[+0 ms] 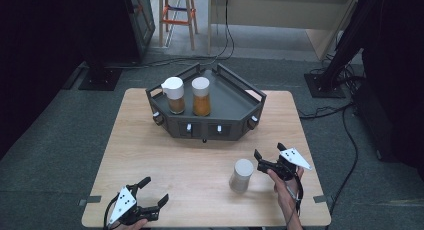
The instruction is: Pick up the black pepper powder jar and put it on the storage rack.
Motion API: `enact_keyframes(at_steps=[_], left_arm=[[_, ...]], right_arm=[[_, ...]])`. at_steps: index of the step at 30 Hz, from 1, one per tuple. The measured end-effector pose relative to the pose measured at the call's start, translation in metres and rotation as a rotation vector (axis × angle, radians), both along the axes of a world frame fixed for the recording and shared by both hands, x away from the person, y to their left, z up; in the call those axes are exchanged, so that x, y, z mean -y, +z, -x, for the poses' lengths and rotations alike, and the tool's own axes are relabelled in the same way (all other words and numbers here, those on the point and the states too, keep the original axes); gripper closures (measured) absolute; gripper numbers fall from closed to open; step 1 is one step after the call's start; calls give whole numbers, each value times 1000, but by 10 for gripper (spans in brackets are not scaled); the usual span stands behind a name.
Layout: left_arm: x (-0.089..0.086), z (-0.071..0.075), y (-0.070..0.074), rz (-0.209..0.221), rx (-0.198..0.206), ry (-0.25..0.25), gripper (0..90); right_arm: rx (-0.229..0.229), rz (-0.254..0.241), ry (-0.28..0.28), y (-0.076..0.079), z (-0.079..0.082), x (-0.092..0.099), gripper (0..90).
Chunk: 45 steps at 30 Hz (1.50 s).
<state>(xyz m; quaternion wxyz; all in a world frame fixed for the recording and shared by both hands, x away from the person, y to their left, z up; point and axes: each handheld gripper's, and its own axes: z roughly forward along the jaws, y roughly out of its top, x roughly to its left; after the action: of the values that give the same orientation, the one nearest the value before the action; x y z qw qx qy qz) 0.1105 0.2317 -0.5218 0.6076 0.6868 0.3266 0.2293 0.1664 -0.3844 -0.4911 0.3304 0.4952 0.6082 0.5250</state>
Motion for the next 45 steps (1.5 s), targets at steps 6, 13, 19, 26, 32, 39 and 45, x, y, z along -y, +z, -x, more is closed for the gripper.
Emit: enact_keyframes(at_steps=[6, 13, 19, 26, 32, 39, 45], left_arm=[[0, 0, 0, 0, 0, 2, 106], [-1, 0, 0, 2, 5, 5, 106], [0, 2, 1, -6, 12, 3, 106], [0, 2, 1, -9, 13, 6, 106], [1, 2, 1, -2, 4, 14, 106], [0, 2, 1, -3, 10, 14, 106], [-1, 2, 1, 1, 9, 9, 106]], right_arm=[[-3, -1, -2, -1, 1, 1, 18], [-8, 10, -8, -1, 6, 4, 18], [-4, 15, -17, -2, 15, 9, 18], [-6, 22, -13, -4, 30, 15, 18], [-13, 30, 1, -6, 44, 18, 18], [-20, 28, 16, -10, 55, 19, 18], [-18, 22, 34, -11, 64, 17, 18]])
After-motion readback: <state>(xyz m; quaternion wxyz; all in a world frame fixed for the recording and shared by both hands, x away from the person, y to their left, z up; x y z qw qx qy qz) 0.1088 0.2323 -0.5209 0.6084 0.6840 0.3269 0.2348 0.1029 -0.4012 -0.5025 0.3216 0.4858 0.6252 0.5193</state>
